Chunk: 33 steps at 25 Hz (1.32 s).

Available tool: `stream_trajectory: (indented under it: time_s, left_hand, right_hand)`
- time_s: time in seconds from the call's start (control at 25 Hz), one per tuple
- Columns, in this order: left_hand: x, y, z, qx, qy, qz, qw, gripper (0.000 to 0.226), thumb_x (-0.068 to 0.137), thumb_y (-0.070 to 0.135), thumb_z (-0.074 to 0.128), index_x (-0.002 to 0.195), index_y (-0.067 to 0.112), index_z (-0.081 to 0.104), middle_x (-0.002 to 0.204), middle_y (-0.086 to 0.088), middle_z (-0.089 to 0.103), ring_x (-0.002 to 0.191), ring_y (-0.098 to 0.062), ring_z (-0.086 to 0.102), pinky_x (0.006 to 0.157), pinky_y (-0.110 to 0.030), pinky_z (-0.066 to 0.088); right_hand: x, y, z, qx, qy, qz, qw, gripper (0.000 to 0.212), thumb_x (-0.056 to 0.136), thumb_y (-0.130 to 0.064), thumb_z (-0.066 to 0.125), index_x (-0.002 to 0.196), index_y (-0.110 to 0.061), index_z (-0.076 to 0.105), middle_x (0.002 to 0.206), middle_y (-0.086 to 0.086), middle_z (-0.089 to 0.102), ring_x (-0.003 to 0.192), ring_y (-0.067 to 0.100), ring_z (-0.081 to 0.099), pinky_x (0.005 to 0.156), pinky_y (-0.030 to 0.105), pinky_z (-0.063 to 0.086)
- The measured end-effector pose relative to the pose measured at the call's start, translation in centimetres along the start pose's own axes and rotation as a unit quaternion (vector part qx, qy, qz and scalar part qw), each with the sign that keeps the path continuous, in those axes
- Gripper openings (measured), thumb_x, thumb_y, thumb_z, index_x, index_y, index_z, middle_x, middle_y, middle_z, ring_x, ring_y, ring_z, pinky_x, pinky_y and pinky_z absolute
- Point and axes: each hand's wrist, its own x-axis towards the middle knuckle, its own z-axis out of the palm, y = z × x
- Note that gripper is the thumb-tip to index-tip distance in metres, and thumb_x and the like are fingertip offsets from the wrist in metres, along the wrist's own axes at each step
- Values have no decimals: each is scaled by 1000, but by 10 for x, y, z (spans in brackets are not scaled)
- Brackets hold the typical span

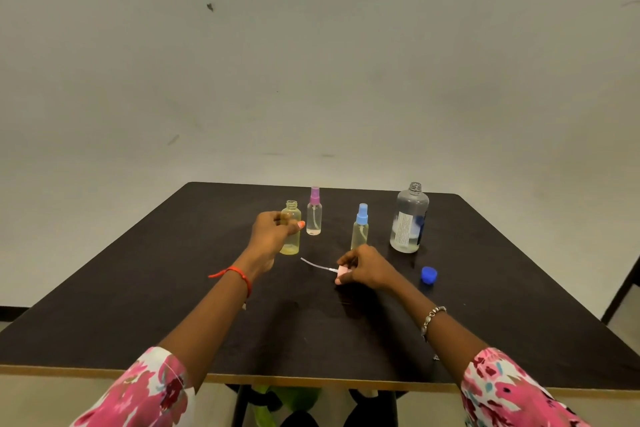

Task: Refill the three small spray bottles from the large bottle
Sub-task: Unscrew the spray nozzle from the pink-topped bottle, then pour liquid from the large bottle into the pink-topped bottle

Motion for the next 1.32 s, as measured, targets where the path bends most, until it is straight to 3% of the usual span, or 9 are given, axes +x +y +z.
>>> stream_trajectory:
  time_s: [0.28, 0.36, 0.44, 0.52, 0.64, 0.76, 0.84, 1.0, 1.32]
  left_hand:
    - [0, 0, 3, 4, -2, -9, 1000, 38, 79, 10, 68, 114, 1, 58, 117, -17, 61, 112, -31, 56, 100, -49, 45]
    - [1, -1, 3, 6, -1, -12, 1000, 39, 80, 10, 68, 116, 1, 57, 119, -16, 60, 113, -30, 55, 100, -49, 45]
    - [2, -2, 3, 4, -1, -12, 1000, 40, 80, 11, 68, 117, 2, 56, 119, -16, 60, 114, -30, 55, 101, -49, 44]
    - [3, -3, 4, 2, 0, -10, 1000, 39, 79, 11, 68, 116, 2, 57, 119, -15, 60, 113, -29, 55, 101, -48, 45]
    - [5, -4, 7, 8, 1, -1, 1000, 38, 79, 12, 69, 114, 4, 58, 116, -14, 61, 111, -28, 56, 99, -46, 46]
    - [6, -3, 10, 7, -6, 15, 1000, 38, 78, 12, 69, 115, 5, 58, 109, -7, 60, 106, -23, 57, 93, -38, 48]
    - [6, -1, 12, 6, -11, 23, 1000, 40, 78, 12, 70, 116, 6, 58, 106, -3, 58, 103, -19, 55, 87, -33, 46]
    - [10, -1, 13, 7, -13, 31, 999, 41, 77, 13, 70, 116, 9, 59, 108, -2, 58, 105, -18, 53, 86, -31, 45]
    - [7, 6, 13, 2, -6, 49, 999, 49, 72, 10, 74, 118, 6, 58, 108, -5, 61, 102, -18, 58, 85, -31, 50]
  right_hand:
    - [0, 3, -2, 8, 17, -21, 1000, 41, 75, -22, 73, 110, -4, 62, 106, 8, 64, 90, 10, 55, 66, 11, 42]
    - [-3, 3, -6, 59, 119, -61, 989, 21, 78, -18, 70, 94, -4, 69, 85, 3, 66, 76, 9, 58, 64, 15, 43]
    - [-5, 3, -16, 149, 276, -82, 946, 7, 82, -9, 63, 78, -5, 67, 69, 2, 61, 64, 9, 55, 64, 24, 43]
    - [-5, 3, -33, 212, 425, -68, 877, 2, 82, -4, 61, 82, -4, 59, 77, 6, 57, 70, 14, 51, 65, 25, 42]
    - [6, 17, -59, 220, 547, 21, 807, 43, 74, -8, 71, 108, -4, 46, 112, 13, 48, 106, 24, 46, 83, 33, 44]
    - [26, 44, -79, 195, 516, 137, 823, 86, 63, -18, 82, 131, -5, 31, 138, 18, 34, 131, 32, 30, 106, 48, 31]
    - [41, 63, -84, 221, 437, 181, 853, 103, 59, -23, 85, 139, -6, 22, 144, 17, 31, 134, 33, 29, 109, 53, 29]
    - [56, 79, -82, 320, 331, 172, 871, 78, 59, -16, 85, 123, -8, 41, 127, 14, 54, 112, 31, 55, 93, 49, 48]
    - [32, 30, -101, 258, 468, 34, 845, 76, 59, -10, 83, 125, -10, 46, 125, 13, 52, 111, 27, 52, 88, 35, 47]
